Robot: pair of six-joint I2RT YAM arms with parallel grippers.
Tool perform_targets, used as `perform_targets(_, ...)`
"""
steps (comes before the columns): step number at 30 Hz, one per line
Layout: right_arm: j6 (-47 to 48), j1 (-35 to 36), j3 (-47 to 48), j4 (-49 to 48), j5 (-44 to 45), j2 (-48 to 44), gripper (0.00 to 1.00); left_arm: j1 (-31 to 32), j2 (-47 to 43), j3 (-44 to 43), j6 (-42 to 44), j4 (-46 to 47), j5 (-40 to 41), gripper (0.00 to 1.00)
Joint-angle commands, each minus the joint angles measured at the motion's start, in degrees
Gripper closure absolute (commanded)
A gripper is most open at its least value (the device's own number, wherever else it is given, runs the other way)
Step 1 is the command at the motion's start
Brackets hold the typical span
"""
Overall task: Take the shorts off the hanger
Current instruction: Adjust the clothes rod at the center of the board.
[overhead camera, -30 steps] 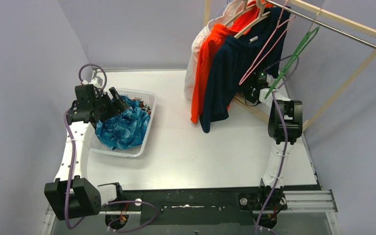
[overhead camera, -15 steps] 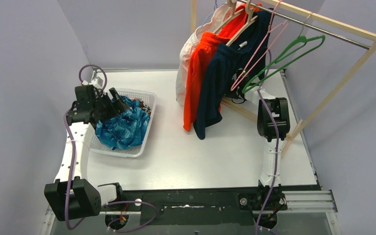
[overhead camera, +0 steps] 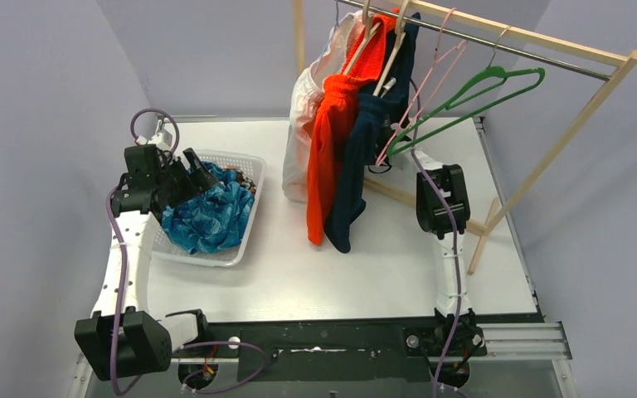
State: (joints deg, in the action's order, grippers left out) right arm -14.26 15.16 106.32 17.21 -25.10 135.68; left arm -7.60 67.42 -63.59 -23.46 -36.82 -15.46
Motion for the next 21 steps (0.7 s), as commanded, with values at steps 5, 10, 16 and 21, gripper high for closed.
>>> perform_targets(5, -3.2, 0.6, -5.7, 6.3, 8.4, -5.0, 0.33, 0.0, -2.3, -0.7, -0.1, 1.0, -0.5, 0.27)
perform_targets(10, -5.2, -2.7, -17.0, -2.1, 16.5, -16.8, 0.25, 0.0, -2.6, 0.3, -0.5, 1.8, -2.3, 0.27)
perform_targets(16, -5.4, -4.5, -31.0, -12.7, 17.8, -27.9, 0.02, -0.1, -1.0, -2.0, 0.6, 1.2, -6.2, 0.27)
perform_targets(21, -6.8, -4.1, -37.5, -14.4, 23.5, -34.6, 0.02, -0.2, -1.0, -2.7, 0.4, 1.2, -7.0, 0.26)
